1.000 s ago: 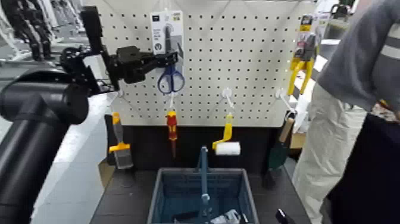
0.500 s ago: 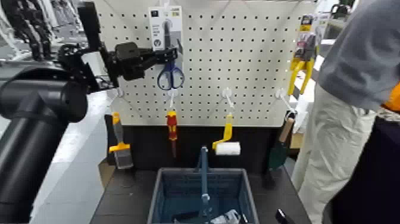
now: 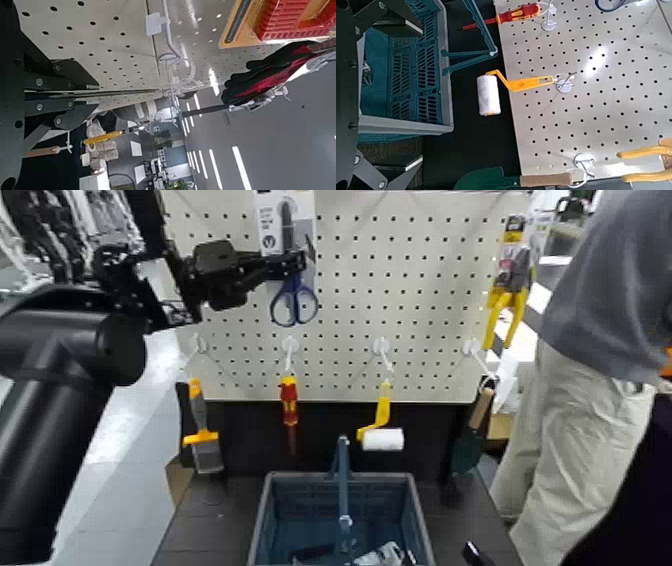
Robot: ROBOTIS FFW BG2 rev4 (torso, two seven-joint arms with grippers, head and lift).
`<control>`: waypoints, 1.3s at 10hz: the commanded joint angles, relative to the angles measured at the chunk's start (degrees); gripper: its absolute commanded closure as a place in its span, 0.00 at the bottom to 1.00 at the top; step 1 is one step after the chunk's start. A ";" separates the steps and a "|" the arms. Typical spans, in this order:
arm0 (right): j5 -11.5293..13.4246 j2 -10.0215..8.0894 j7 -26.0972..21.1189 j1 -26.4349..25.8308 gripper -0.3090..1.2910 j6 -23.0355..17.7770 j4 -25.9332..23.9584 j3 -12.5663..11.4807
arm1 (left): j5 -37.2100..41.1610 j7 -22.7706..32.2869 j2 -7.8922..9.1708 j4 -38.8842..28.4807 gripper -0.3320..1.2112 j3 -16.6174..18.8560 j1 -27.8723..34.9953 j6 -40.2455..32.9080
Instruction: Put the blue scissors into the crate.
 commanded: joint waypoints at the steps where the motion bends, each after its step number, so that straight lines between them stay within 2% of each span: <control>1: 0.00 -0.09 0.00 0.01 0.31 0.08 -0.04 -0.01 | 0.53 0.00 -0.23 -1.01 0.92 0.19 0.36 0.24; 4: 0.00 -0.09 0.00 0.19 0.31 0.08 -0.04 -0.19 | 1.93 -0.09 -0.85 -1.97 0.92 -0.25 1.59 0.68; 7: 0.00 -0.09 0.00 0.45 0.31 0.17 -0.13 -0.36 | 3.96 0.35 -1.82 -6.63 0.92 -0.16 6.07 3.32; 10: 0.00 -0.35 -0.26 0.98 0.31 0.79 -0.75 -0.62 | 6.86 3.17 -2.52 -12.43 0.92 0.37 13.10 7.10; 13: 0.00 -0.44 -0.26 0.89 0.31 1.58 -0.92 -0.54 | 8.09 4.92 -2.78 -15.33 0.92 2.39 22.16 11.84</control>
